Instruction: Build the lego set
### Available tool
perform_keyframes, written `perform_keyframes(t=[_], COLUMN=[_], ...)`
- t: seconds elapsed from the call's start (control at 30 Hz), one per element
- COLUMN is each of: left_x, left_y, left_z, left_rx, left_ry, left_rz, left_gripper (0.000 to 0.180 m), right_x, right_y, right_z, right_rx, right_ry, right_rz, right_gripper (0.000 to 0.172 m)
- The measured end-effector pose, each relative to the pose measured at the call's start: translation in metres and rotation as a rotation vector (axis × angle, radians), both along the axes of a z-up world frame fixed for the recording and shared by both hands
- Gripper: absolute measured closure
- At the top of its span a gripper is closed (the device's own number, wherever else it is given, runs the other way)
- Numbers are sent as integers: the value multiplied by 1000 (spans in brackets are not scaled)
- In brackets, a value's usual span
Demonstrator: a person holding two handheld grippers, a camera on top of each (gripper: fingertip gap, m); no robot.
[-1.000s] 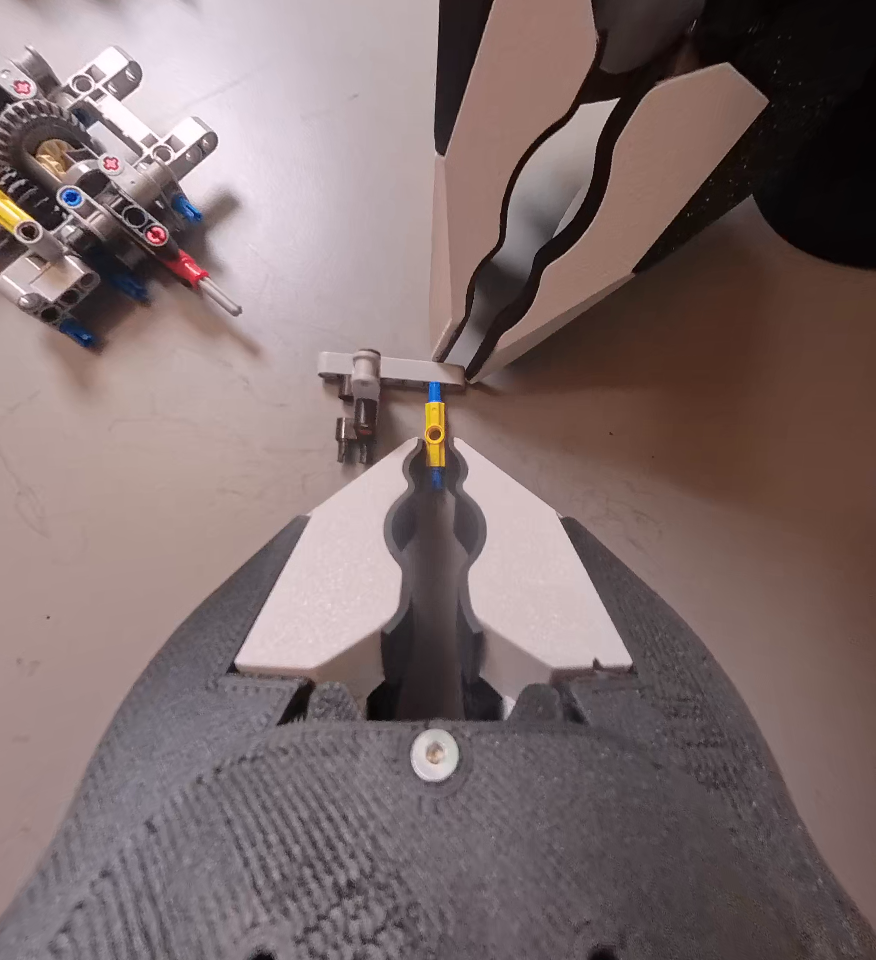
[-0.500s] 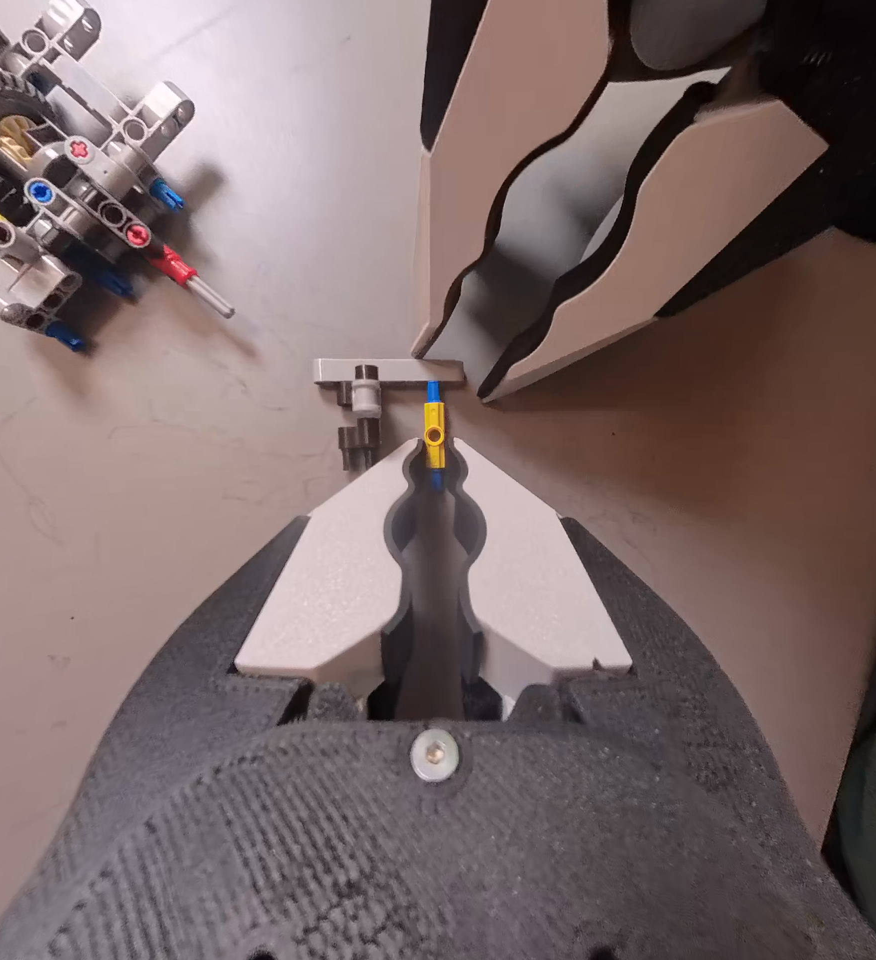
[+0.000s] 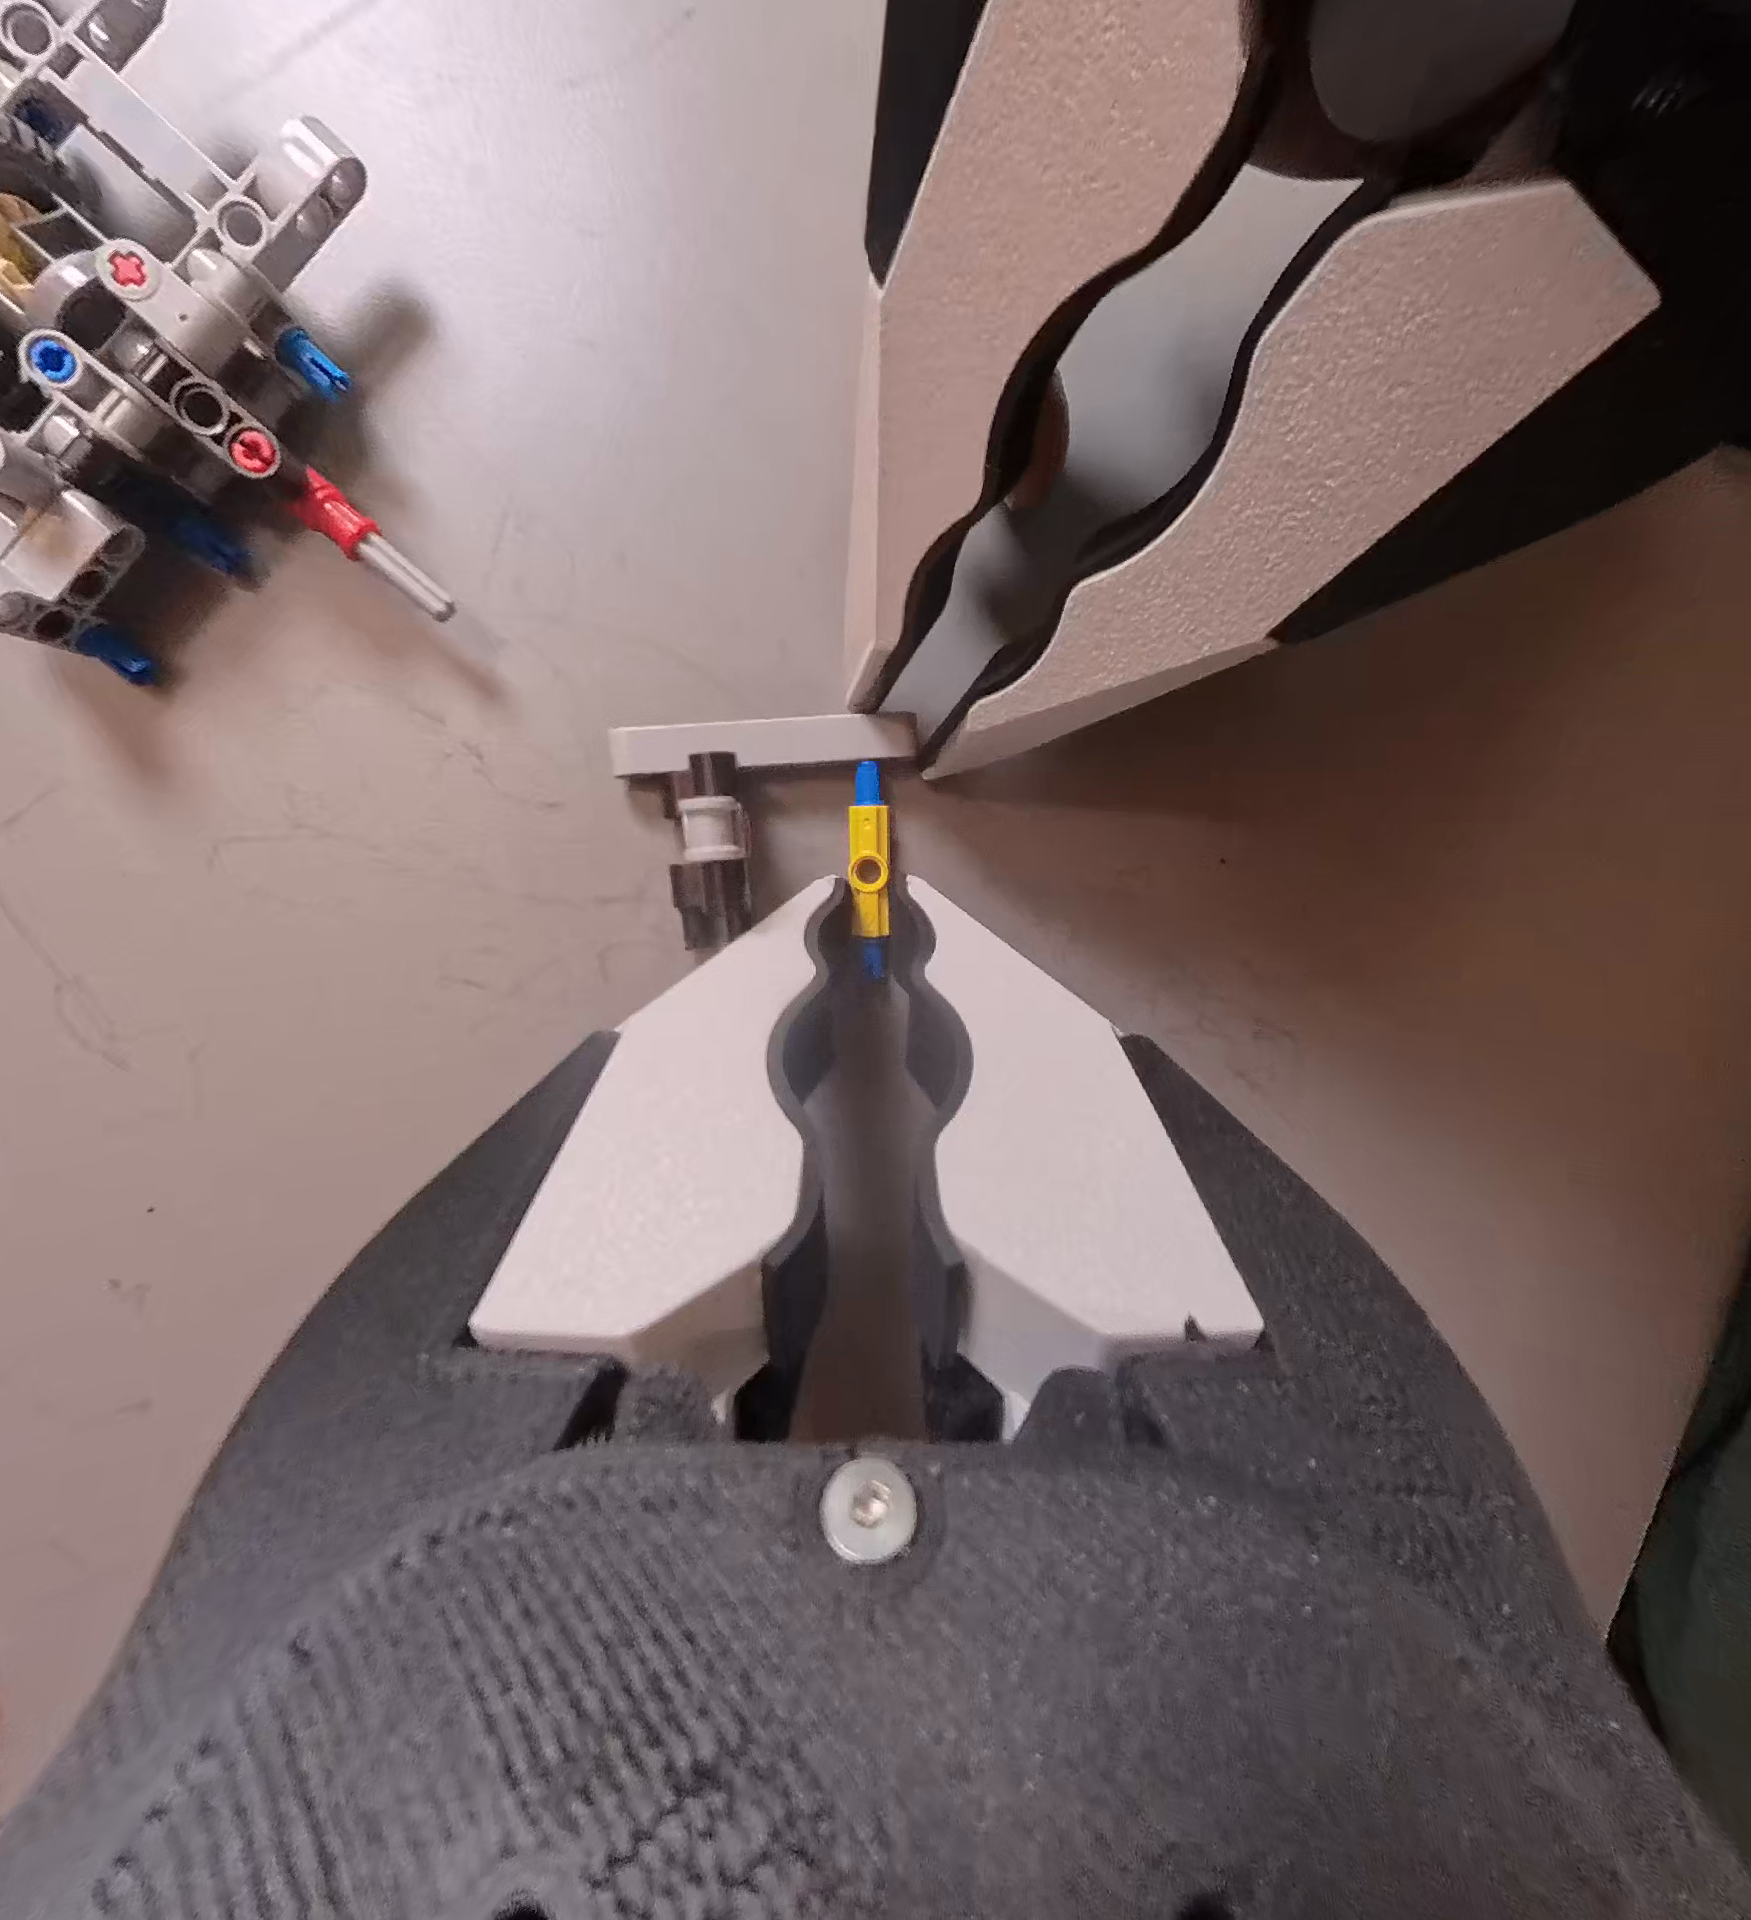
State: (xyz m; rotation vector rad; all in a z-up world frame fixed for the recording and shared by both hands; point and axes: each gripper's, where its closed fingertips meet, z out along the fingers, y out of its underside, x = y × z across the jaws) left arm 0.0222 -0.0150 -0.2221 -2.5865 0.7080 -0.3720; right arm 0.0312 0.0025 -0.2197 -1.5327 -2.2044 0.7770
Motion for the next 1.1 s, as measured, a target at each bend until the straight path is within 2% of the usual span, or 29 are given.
perform_keyframes(t=[0.33,0.53,0.77,0.93,1.1], left_x=[-1,-2,0,3,2], left_y=[0,3,1,-1,-1], left_z=[0,1,1,0,0], left_rx=[9,72,114,116,126], left_ry=[-53,-127,-91,-41,-11], left_rz=[24,66,11,-26,-45], left_gripper=[175,175,175,176,175], right_x=[-1,-3,-2,0,0], right_y=[-2,-1,-4,-14,-13], right_z=[1,1,0,-1,-1], right_rx=[-4,2,65,144,177], right_ry=[21,47,80,105,95], right_rz=[18,23,103,226,246], right_gripper=[162,163,164,165,165])
